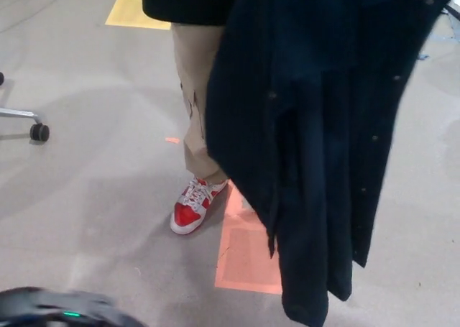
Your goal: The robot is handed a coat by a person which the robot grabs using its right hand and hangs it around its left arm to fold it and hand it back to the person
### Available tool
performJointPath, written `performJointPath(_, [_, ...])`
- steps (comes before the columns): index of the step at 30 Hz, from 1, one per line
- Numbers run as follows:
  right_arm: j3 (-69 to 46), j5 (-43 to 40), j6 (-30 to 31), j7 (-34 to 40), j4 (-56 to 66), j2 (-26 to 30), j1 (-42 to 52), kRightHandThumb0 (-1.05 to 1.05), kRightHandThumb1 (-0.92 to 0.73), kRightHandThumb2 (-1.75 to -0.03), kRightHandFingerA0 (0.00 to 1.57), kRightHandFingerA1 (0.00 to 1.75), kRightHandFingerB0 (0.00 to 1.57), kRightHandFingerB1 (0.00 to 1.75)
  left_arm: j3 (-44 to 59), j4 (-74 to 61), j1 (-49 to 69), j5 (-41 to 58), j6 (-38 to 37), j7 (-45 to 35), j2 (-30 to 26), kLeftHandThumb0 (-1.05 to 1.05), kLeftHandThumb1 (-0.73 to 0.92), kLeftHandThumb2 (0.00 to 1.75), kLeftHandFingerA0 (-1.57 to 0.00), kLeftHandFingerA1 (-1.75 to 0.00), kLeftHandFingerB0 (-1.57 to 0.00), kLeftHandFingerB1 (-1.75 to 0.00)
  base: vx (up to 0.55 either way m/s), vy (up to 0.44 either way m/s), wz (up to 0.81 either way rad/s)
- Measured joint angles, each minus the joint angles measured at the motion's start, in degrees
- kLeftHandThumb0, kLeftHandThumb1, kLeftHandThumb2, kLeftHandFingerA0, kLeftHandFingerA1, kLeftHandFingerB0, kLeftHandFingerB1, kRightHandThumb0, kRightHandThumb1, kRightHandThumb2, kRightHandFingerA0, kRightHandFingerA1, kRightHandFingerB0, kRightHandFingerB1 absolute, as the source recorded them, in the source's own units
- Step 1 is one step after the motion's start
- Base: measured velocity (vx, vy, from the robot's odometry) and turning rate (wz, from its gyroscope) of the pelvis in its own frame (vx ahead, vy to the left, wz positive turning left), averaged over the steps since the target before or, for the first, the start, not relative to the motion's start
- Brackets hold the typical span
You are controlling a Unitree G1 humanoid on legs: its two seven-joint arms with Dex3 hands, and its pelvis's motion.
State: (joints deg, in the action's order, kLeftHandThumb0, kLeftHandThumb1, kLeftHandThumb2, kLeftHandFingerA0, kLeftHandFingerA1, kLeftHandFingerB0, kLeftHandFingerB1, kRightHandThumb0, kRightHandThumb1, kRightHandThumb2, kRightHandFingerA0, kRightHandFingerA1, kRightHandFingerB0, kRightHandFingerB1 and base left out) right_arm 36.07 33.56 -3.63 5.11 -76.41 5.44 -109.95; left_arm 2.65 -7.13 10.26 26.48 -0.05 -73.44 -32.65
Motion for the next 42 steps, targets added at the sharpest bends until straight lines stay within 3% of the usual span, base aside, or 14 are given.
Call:
performJointPath(5, [-4.08, -0.47, -1.91, -0.03, 0.68, -5.17, -1.45, -0.37, -0.57, -0.67, 0.87, 1.52, 0.83, 1.04, -11.01, -0.25, -7.36, -2.1, 2.12, 2.09, 5.15, -0.64, 0.8, 0.64, -0.2, -0.4, -0.13, -0.34, 0.0, 0.0, 0.0])
performJointPath(6, [-4.82, -0.52, -2.31, -0.1, 0.76, -6.16, -1.61, -0.27, -0.69, -0.64, 0.77, 1.57, 0.73, 0.89, -12.82, -0.23, -8.67, -2.84, 2.69, 2.88, 6.06, -0.36, 0.58, 1.1, -0.01, -0.49, 0.0, -0.49, 0.0, 0.0, 0.0])
performJointPath(10, [-7.81, -0.88, -3.71, -0.49, 0.96, -8.8, -2.46, -0.19, -0.62, -0.61, 0.82, 1.44, 0.84, 0.92, -18.19, 0.74, -12.22, -5.45, 5.15, 6.56, 9.11, -0.37, 0.55, 1.08, 0.0, -0.49, 0.0, -0.49, 0.0, 0.0, 0.0])
performJointPath(12, [-8.68, -1.03, -4.26, -0.76, 1.05, -9.55, -2.67, -0.2, -0.63, -0.61, 0.89, 1.42, 0.84, 1.1, -19.9, 1.21, -13.24, -6.54, 6.21, 8.25, 10.32, -0.62, 0.77, 0.64, -0.12, -0.36, -0.08, -0.28, 0.0, 0.0, 0.0])
performJointPath(13, [-9.5, -1.24, -4.55, -1.1, 1.07, -9.95, -2.73, -0.26, -0.71, -0.61, 0.99, 1.05, 0.94, 0.8, -21.0, 1.42, -13.92, -7.27, 7.2, 9.37, 11.03, -0.64, 0.53, 0.92, -0.04, -0.46, 0.0, -0.4, 0.0, 0.0, 0.0])
performJointPath(16, [-12.31, -2.43, -5.15, -2.73, 1.5, -11.16, -2.9, -0.29, -0.66, -0.59, 0.99, 0.88, 0.95, 0.64, -23.48, 2.22, -16.06, -8.97, 9.8, 12.51, 13.43, -0.36, 0.56, 1.09, 0.0, -0.49, 0.0, -0.49, 0.0, 0.0, 0.0])
performJointPath(18, [-13.75, -3.01, -5.45, -3.69, 2.04, -11.93, -3.08, -0.27, -0.67, -0.6, 1.04, 0.6, 0.91, 0.61, -24.49, 3.67, -17.65, -10.19, 10.71, 14.39, 14.96, -0.36, 0.56, 1.09, 0.0, -0.49, 0.0, -0.49, 0.0, 0.0, 0.0])
performJointPath(19, [-14.46, -3.37, -5.67, -4.21, 2.33, -12.29, -3.12, -0.34, -0.73, -0.62, 1.05, 0.54, 0.93, 0.59, -24.83, 4.48, -18.33, -10.64, 10.9, 15.16, 15.69, -0.65, 0.79, 0.65, -0.13, -0.34, -0.09, -0.27, 0.0, 0.0, 0.0])
performJointPath(21, [-16.83, -4.7, -6.19, -5.92, 3.09, -13.34, -3.26, -0.41, -0.8, -0.64, 1.02, 0.56, 0.91, 0.57, -25.37, 6.68, -20.28, -11.68, 11.89, 17.31, 18.06, -0.67, 0.55, 0.93, 0.0, -0.42, 0.0, -0.37, 0.0, 0.0, 0.0])
performJointPath(29, [-25.07, -10.23, -4.74, -13.75, 8.53, -17.71, -3.84, -0.4, -0.81, -0.64, 0.88, 0.59, 0.9, 0.55, -24.71, 17.19, -28.81, -11.95, 17.66, 23.89, 30.59, -0.54, 0.73, 0.65, -0.07, -0.29, -0.08, -0.32, 0.0, 0.0, 0.0])
performJointPath(30, [-25.54, -10.98, -4.37, -14.85, 10.48, -18.24, -3.85, -0.41, -0.86, -0.66, 0.92, 0.67, 0.91, 0.56, -24.26, 19.36, -30.73, -12.03, 18.29, 25.11, 32.54, -0.34, 0.59, 1.09, 0.0, -0.49, 0.0, -0.48, 0.0, 0.0, 0.0])
performJointPath(32, [-25.42, -11.41, -4.52, -15.79, 13.86, -18.6, -3.26, -0.4, -0.87, -0.67, 1.02, 0.63, 1.0, 0.6, -23.51, 21.28, -33.32, -12.2, 18.89, 26.66, 34.14, -0.34, 0.58, 1.09, 0.0, -0.49, 0.0, -0.48, 0.0, 0.0, 0.0])
performJointPath(33, [-25.32, -11.62, -4.58, -16.51, 16.63, -18.63, -2.54, -0.41, -0.89, -0.67, 1.1, 0.57, 1.06, 0.63, -22.68, 22.47, -35.22, -12.35, 19.16, 27.99, 35.11, -0.56, 0.69, 0.62, -0.22, -0.33, -0.16, -0.31, 0.0, 0.0, 0.0])
performJointPath(42, [-23.71, -13.65, -3.26, -22.19, 34.38, -20.41, 7.65, -0.34, -0.86, -0.65, 1.03, 0.63, 0.85, 0.69, -16.99, 31.71, -46.99, -13.18, 19.69, 34.97, 37.07, -0.56, 0.92, 0.69, -0.45, -0.48, -0.32, -0.32, 0.0, 0.0, 0.0])
